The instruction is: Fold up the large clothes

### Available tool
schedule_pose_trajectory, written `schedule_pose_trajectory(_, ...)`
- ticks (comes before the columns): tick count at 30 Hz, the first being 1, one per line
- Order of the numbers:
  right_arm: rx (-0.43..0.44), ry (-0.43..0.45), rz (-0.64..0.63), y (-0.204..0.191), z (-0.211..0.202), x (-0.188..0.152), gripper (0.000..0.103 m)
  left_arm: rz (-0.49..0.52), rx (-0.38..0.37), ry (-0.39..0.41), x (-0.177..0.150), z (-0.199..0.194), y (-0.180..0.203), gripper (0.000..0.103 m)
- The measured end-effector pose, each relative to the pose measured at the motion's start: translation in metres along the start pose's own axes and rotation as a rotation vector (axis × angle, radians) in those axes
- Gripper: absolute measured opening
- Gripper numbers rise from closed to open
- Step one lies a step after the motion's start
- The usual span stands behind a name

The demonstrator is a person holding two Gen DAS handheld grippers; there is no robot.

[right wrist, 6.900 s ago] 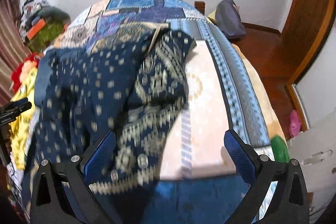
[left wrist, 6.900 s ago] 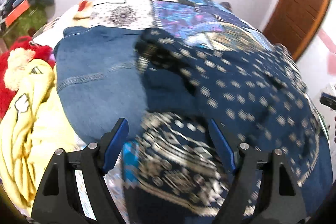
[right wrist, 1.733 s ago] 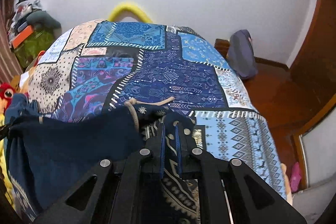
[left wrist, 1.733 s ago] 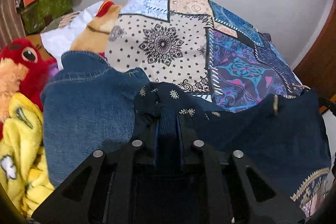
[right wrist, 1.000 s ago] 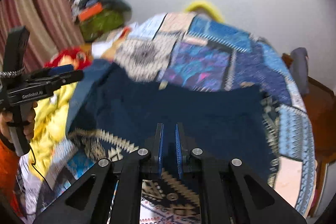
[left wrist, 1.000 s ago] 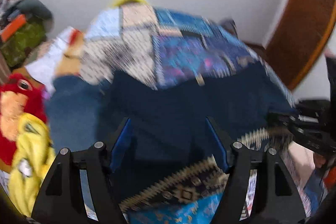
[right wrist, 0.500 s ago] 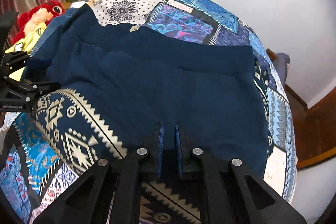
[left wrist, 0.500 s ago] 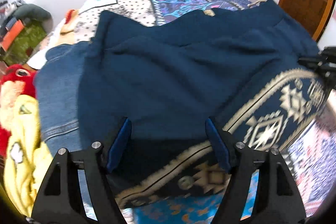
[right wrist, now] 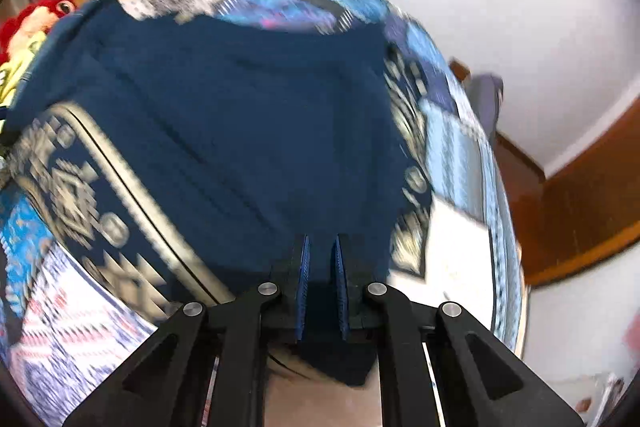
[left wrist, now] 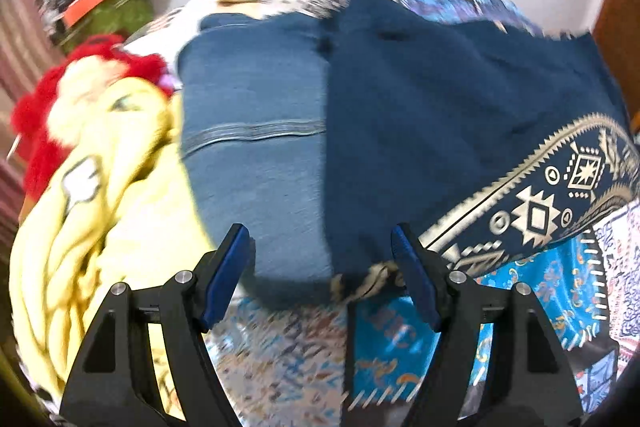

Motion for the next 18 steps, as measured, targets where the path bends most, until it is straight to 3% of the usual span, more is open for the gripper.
schedule_pose_trajectory(4,0.07,-0.01,0.057,0.014,-0.005,-0.012,0.007,-0.057,0.058,0.032,-0.015,-0.023,-0.024,0.073)
schedule_pose_trajectory(7,0.027,-0.011,0.052,0.014,-0.007,-0.02,0.007,-0.129,-0.047,0.024,-0.027,-0.036,-0.03,0.073)
schedule_pose_trajectory(8,-0.031,-0.013,0.049,0.017,-0.007,-0.024,0.008,-0.149,-0.086,0.02,-0.029,-0.038,-0.03,0.073)
schedule_pose_trajectory(10,-0.06,-0.004,0.054,0.02,-0.009,-0.029,0.023,-0.187,-0.178,0.006,-0.036,-0.042,-0.026,0.073)
schedule_pose_trajectory(12,-0.151,0.011,0.093,0.035,-0.012,-0.036,0.09,-0.207,-0.256,-0.009,-0.041,-0.043,-0.016,0.073)
schedule_pose_trajectory(13,-0.16,0.02,0.108,0.041,-0.013,-0.04,0.094,-0.212,-0.298,-0.022,-0.044,-0.043,-0.01,0.073)
schedule_pose_trajectory(16,-0.024,-0.014,0.188,0.057,-0.015,-0.055,0.093,-0.228,-0.395,-0.043,-0.047,-0.038,0.008,0.073)
schedule_pose_trajectory(18,0.014,-0.012,0.224,0.064,-0.025,-0.061,0.093,-0.252,-0.466,-0.06,-0.044,-0.032,0.02,0.073)
Point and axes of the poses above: each gripper's, at about its wrist camera, not at the fingertips, and z roughly the way its jaws point, y to its right, x to its top, the point moved 8 cm from there along z, roughly the way its jaws point, and after that the axes turned 11 degrees about -y, right-handed, at the moved point
